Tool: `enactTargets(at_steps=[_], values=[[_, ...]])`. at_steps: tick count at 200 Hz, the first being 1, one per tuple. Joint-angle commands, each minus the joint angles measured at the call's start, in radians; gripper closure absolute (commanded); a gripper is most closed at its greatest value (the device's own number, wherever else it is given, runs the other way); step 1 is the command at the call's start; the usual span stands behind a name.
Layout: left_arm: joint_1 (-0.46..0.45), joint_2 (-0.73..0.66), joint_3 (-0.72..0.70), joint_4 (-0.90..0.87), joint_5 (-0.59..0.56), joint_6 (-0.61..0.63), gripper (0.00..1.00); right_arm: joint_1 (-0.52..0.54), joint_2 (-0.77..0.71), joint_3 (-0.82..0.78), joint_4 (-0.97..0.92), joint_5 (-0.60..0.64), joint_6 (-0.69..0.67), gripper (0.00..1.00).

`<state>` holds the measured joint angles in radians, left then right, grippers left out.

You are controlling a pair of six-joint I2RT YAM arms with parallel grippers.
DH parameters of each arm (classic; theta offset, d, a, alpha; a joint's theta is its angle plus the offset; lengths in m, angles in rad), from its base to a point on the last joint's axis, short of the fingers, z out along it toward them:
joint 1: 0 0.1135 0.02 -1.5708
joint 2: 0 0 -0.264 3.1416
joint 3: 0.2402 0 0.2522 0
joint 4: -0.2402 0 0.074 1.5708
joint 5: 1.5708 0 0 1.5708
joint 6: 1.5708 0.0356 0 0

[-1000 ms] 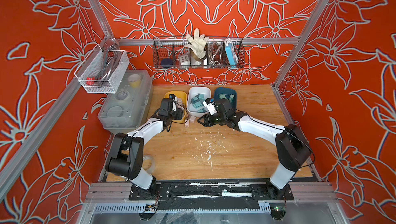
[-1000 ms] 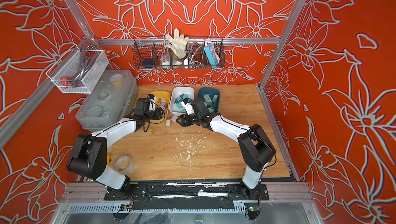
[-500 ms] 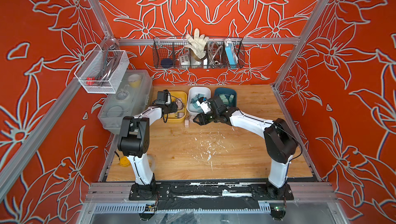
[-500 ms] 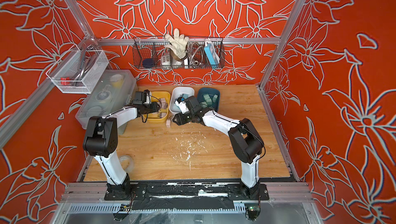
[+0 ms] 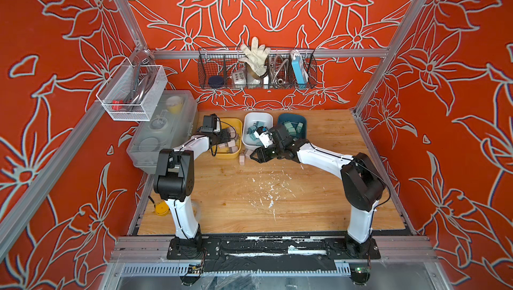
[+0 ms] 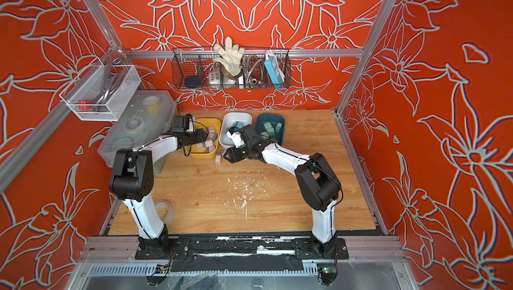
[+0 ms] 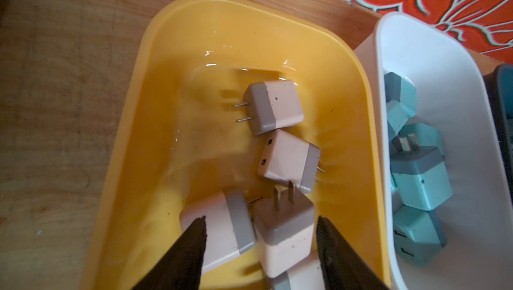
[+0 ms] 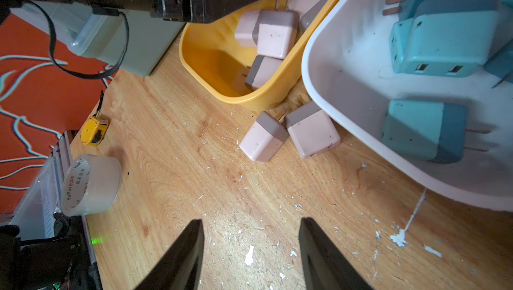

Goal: Place the plugs by color into the storage box
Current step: Place the plug in the storage box.

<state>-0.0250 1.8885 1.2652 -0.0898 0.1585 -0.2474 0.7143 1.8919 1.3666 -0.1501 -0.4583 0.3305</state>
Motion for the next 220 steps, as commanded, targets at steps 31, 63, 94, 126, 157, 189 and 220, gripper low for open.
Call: enactTargets(at_steps=[31, 63, 94, 126, 157, 189, 220], values=[[0.005, -0.005, -0.007, -0.011, 0.002, -0.009, 0.36, 0.006, 0.001, -0.004, -0.009, -0.013, -0.017, 0.40], [0.005, -0.016, -0.018, -0.007, 0.004, -0.008, 0.36, 0.007, -0.004, -0.006, -0.006, -0.016, -0.016, 0.40], [0.005, -0.023, -0.032, 0.000, 0.008, -0.006, 0.36, 0.007, -0.005, -0.015, -0.001, -0.016, -0.013, 0.40], [0.005, -0.034, -0.041, 0.004, 0.010, -0.007, 0.36, 0.008, -0.006, -0.015, -0.003, -0.017, -0.013, 0.41], [0.004, -0.076, -0.082, 0.022, 0.017, -0.020, 0.36, 0.009, -0.020, -0.022, -0.003, -0.016, -0.011, 0.41], [-0.008, -0.162, -0.162, 0.042, 0.014, -0.027, 0.36, 0.015, -0.063, -0.053, 0.000, 0.000, -0.007, 0.41], [-0.050, -0.266, -0.253, 0.042, -0.012, -0.019, 0.37, 0.025, -0.123, -0.098, -0.003, 0.040, 0.002, 0.42]])
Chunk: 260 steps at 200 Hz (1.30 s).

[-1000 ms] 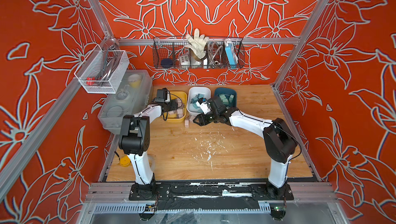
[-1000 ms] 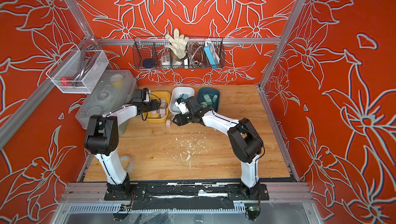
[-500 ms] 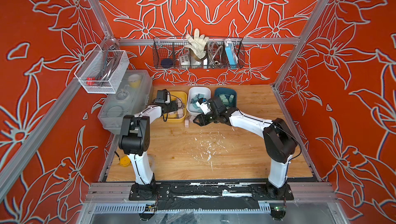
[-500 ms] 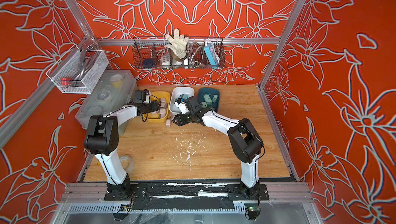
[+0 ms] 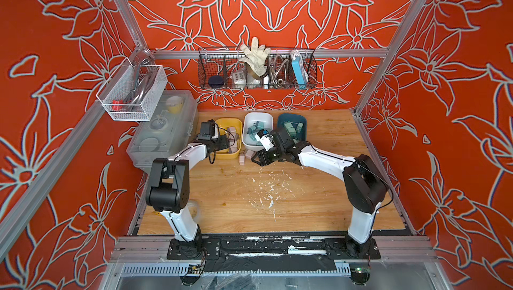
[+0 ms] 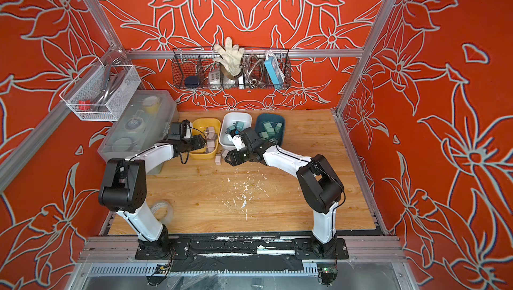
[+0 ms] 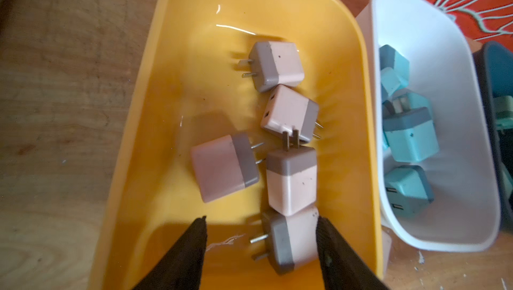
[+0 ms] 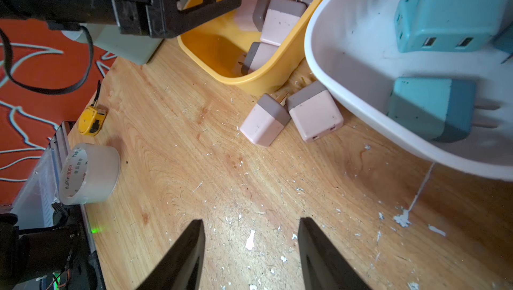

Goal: Place the plugs by color into the storage box
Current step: Place the plug in the storage box, then pick up the plug from the center of the board.

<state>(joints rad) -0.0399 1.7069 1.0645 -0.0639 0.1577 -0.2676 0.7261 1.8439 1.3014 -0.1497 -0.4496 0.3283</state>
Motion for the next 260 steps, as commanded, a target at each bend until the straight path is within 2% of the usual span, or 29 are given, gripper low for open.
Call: enactTargets(at_steps=[1, 50, 99, 148, 182, 218, 260], values=[[-0.037, -0.088, -0.057, 0.016, -0.011, 0.002, 0.37, 0.013, -0.076, -0.034, -0.004, 0.034, 0.005, 0.42], [-0.109, -0.274, -0.199, 0.024, -0.020, -0.008, 0.37, 0.044, -0.269, -0.203, 0.019, 0.136, 0.047, 0.42], [-0.234, -0.478, -0.300, -0.014, -0.099, -0.003, 0.37, 0.071, -0.454, -0.349, 0.010, 0.203, 0.074, 0.43], [-0.353, -0.605, -0.353, -0.071, -0.171, -0.002, 0.37, 0.080, -0.610, -0.466, -0.008, 0.258, 0.083, 0.43], [-0.412, -0.616, -0.364, -0.114, -0.190, -0.005, 0.37, 0.080, -0.686, -0.536, 0.004, 0.281, 0.096, 0.43], [-0.480, -0.585, -0.410, -0.082, -0.213, -0.021, 0.37, 0.080, -0.672, -0.589, 0.056, 0.296, 0.108, 0.43], [-0.485, -0.477, -0.442, 0.020, -0.204, -0.044, 0.37, 0.082, -0.633, -0.560, 0.053, 0.269, 0.116, 0.43]])
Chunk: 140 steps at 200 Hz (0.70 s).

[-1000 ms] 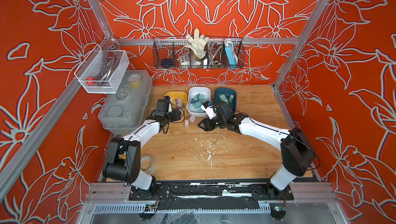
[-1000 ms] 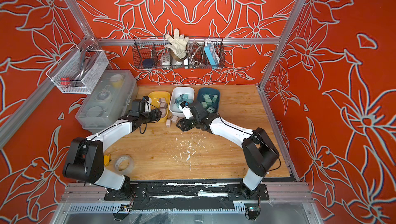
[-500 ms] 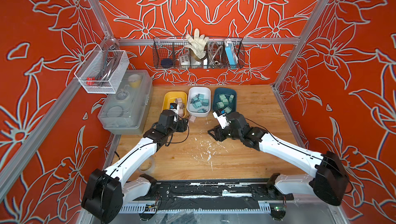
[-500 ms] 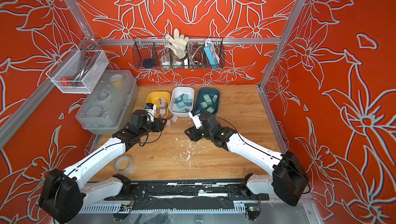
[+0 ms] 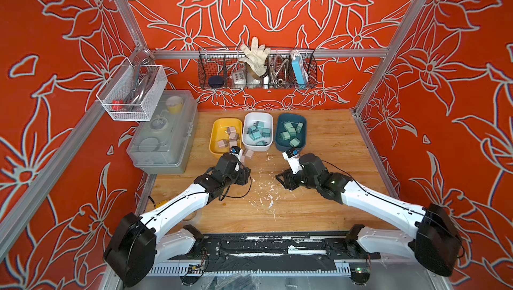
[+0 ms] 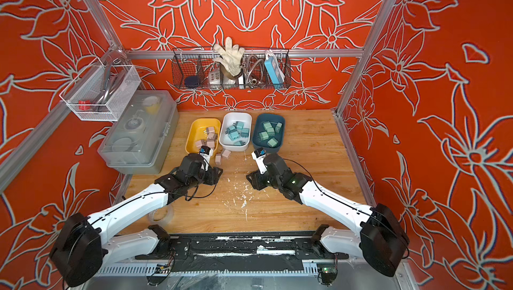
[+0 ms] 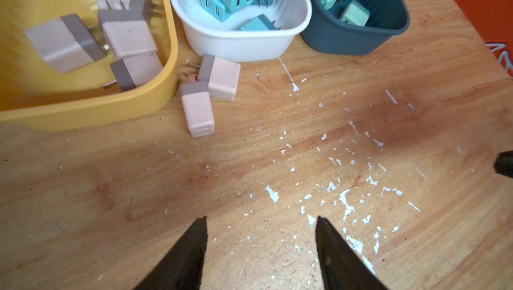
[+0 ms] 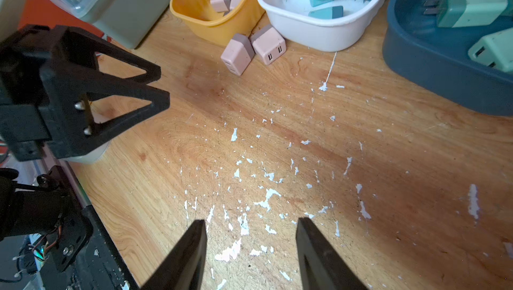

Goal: Place the plugs by color into the storage box
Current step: Pick up the plug from the center of the board.

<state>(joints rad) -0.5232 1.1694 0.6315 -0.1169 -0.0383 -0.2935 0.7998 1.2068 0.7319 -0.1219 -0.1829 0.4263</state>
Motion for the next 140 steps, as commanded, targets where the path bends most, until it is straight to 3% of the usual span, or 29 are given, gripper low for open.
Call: enactTargets(at_steps=[1, 63, 140], values=[[-0.001, 0.064, -0.009, 0.075, -0.006, -0.019, 0.37, 0.008, 0.003, 0.007, 0.029, 0.003, 0.019, 0.43], [-0.002, 0.241, 0.010, 0.132, -0.001, -0.043, 0.42, 0.009, 0.011, -0.026, 0.061, 0.008, 0.016, 0.44], [0.004, 0.366, 0.063, 0.170, -0.168, -0.035, 0.48, 0.009, 0.073, -0.012, 0.096, 0.010, 0.011, 0.43]])
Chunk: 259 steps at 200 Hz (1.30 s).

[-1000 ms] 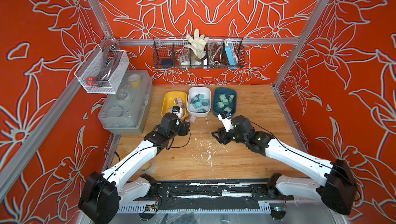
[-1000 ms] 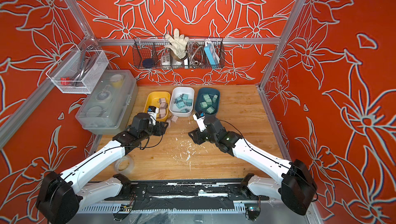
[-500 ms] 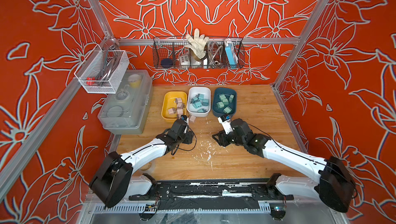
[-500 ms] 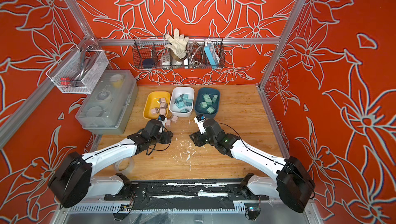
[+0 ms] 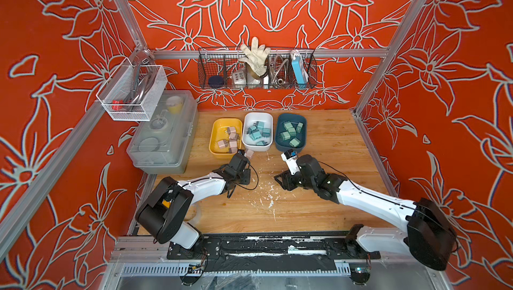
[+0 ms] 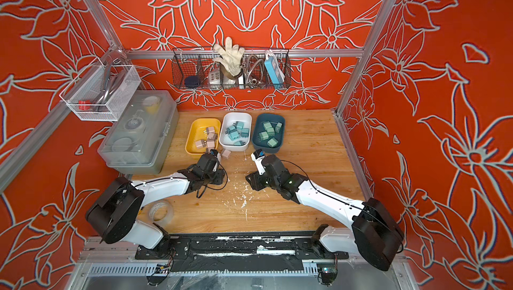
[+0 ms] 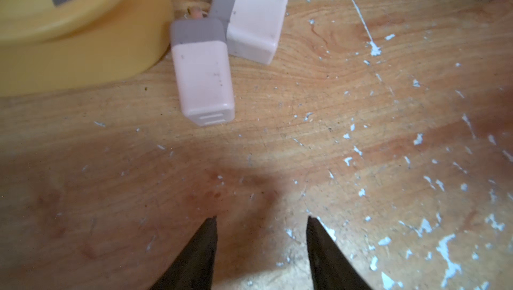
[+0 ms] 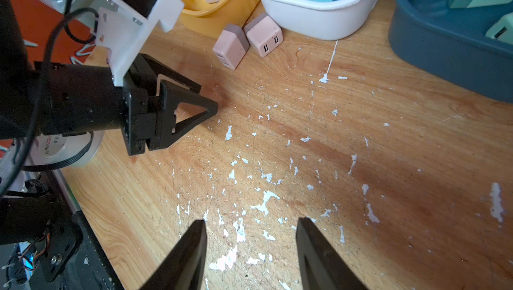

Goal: Place the plugs by color into the storage box
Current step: Pick up the plug from the center of the board.

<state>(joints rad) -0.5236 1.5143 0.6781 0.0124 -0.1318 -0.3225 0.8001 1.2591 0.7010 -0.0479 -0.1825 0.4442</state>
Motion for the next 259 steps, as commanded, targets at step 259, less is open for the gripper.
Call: enactTargets(at_steps=[259], values=[[0.099, 0.172, 0.185, 0.031, -0.043, 0.042, 0.67, 0.008, 0.134, 0.102, -0.017, 0.026, -0.067, 0.43]])
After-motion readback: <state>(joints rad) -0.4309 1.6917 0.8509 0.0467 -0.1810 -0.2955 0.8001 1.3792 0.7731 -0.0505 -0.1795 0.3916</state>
